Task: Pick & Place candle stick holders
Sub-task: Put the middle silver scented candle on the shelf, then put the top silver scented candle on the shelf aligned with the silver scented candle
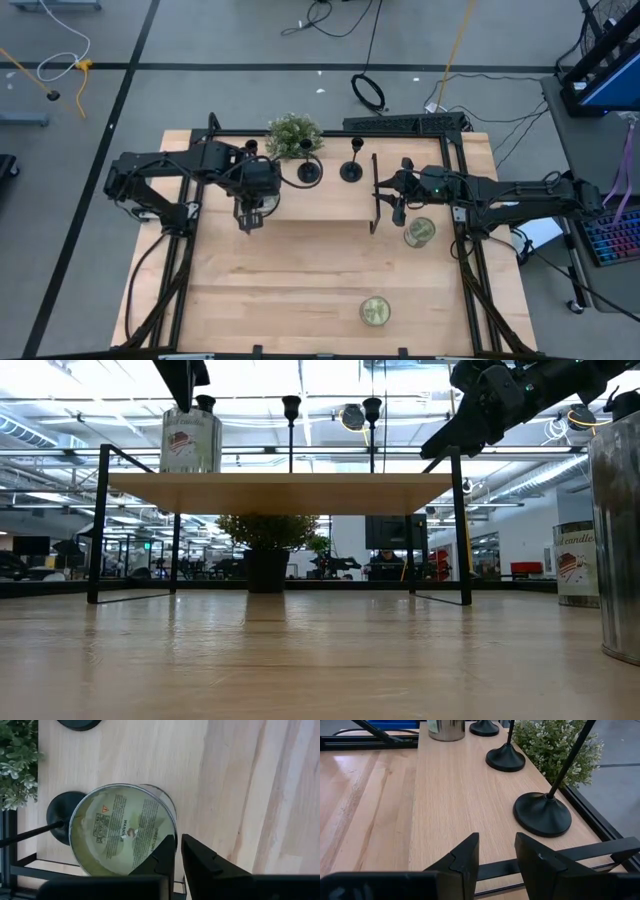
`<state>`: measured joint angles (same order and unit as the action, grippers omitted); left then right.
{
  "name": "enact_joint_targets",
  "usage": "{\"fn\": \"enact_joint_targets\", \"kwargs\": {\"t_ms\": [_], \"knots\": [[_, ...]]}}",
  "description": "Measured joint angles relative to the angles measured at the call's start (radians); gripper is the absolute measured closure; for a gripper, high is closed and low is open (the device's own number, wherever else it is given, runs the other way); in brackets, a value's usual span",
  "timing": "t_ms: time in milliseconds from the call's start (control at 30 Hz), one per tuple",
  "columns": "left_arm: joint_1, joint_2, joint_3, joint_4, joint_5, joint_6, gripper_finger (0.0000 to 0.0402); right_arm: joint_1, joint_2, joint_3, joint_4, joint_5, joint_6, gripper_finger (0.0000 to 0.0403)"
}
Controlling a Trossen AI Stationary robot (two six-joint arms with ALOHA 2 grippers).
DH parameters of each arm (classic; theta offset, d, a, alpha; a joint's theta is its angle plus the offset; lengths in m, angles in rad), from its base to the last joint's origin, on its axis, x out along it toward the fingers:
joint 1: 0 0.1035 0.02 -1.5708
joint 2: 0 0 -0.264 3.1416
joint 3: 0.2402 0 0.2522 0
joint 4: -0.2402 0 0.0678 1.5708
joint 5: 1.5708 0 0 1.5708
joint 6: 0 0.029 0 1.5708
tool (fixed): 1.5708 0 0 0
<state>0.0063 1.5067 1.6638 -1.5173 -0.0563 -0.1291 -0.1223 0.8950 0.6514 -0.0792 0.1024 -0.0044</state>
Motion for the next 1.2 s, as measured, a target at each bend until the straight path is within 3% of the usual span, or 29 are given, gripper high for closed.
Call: {"fn": "enact_joint_targets", "kwargs": {"t_ms": [933, 1200], "knots": [[-0.008, -0.004, 0.025, -0.005, -0.036, 0.022, 0.0360, 0.001, 0.000, 0.000, -0.008, 0.000, -0.061, 0.0284], [-0.051, -0.005, 0.137, 0.006, -0.172, 0.056, 0.0360, 0.001, -0.100, 0.000, -0.014, -0.001, -0.010, 0.0284]]}}
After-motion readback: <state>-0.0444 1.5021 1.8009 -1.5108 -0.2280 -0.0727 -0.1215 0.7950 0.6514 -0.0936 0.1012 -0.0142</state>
